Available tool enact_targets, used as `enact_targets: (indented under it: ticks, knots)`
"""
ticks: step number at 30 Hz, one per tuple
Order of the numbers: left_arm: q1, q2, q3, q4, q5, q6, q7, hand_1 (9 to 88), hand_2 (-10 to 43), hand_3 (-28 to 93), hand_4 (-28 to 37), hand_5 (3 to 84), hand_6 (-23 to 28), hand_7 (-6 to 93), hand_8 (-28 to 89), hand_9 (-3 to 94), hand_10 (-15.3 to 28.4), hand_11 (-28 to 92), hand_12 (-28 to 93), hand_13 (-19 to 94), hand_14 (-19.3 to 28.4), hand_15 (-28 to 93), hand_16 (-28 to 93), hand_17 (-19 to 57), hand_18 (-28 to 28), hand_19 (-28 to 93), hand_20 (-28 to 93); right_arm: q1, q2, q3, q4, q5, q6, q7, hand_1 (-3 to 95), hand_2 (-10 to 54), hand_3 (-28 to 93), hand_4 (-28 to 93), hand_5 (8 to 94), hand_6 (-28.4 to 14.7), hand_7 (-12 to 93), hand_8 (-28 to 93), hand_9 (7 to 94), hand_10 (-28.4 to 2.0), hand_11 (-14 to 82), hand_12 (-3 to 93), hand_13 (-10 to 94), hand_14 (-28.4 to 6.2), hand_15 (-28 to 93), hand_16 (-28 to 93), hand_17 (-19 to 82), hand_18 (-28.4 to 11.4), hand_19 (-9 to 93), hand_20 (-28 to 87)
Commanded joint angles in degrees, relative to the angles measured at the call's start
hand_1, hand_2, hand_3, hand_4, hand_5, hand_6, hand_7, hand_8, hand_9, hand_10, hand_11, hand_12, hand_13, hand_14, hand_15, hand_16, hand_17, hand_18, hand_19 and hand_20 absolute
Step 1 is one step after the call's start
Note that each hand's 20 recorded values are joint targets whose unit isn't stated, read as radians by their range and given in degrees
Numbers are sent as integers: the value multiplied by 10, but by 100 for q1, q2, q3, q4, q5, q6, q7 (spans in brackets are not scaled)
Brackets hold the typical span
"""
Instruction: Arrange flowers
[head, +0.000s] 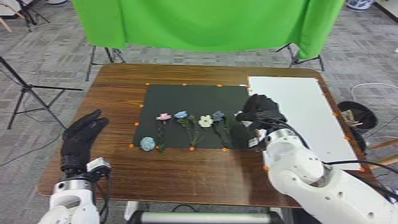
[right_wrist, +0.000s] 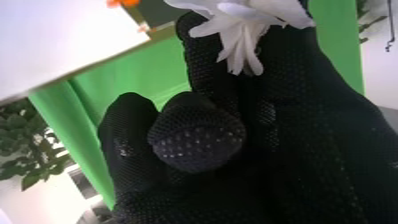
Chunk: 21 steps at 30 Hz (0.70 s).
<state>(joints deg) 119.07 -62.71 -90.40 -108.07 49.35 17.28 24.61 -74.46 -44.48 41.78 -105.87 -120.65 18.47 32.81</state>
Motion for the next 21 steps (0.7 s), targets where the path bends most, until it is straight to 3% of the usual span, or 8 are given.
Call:
enact_targets:
  ticks: [1,5,12,14,15,17,21]
  knots:
    - [-7,-35,25,-44,-132,137,122,490,39,721,-134,520,22,200,-92,491,125,243,116,428,108,189,-54,250,95,85,309,-144,-186,-147,127,-108,-53,38,567,-95,653,-211,806,11,180,31,861,-117,95,270,902,-27,637,292,639,-145,932,552]
    - [-24,-4,15,-82,-146,116,95,553,51,695,-125,522,28,218,-75,484,121,248,114,425,105,182,-57,280,101,93,361,-188,-220,-147,128,-60,-75,69,561,-95,654,-205,799,14,177,29,856,-115,94,266,901,-27,637,292,639,-145,932,552]
    - [-16,8,-5,-124,-135,53,30,539,36,696,-122,523,28,217,-55,481,122,254,114,424,109,191,-54,279,105,81,374,-297,-183,18,13,134,-308,-7,521,-95,637,-174,770,11,168,28,815,-125,138,221,897,-27,633,293,635,-145,932,550]
    - [-2,2,-28,-128,-91,-4,-30,532,34,697,-124,522,28,217,-54,481,122,255,113,422,110,192,-52,275,106,76,375,-404,-133,250,-160,391,-639,-22,478,-95,646,-164,734,15,167,19,792,-130,166,179,894,-28,632,293,634,-144,932,548]
    - [9,7,-38,-128,-91,-26,-54,521,29,703,-122,521,26,213,-61,481,123,256,113,421,111,193,-51,272,107,73,374,-442,-102,322,-228,446,-695,-48,429,-95,684,-162,677,27,166,-68,770,-134,163,171,892,-29,629,294,631,-145,932,546]
    - [19,16,-38,-130,-125,-42,-72,496,22,708,-122,521,25,210,-76,482,124,259,114,419,114,196,-47,266,108,67,372,-458,-65,381,-308,438,-625,-53,368,-95,698,-155,608,28,153,-109,740,-141,158,167,891,-31,619,291,627,-146,932,541]
    - [26,19,-16,-133,-108,-61,-90,473,14,712,-122,518,24,210,-93,485,126,260,116,419,117,195,-43,260,109,60,365,-524,-37,673,-520,532,-987,34,327,-95,689,-144,587,27,143,-109,727,-143,152,167,893,-34,609,289,628,-145,932,534]
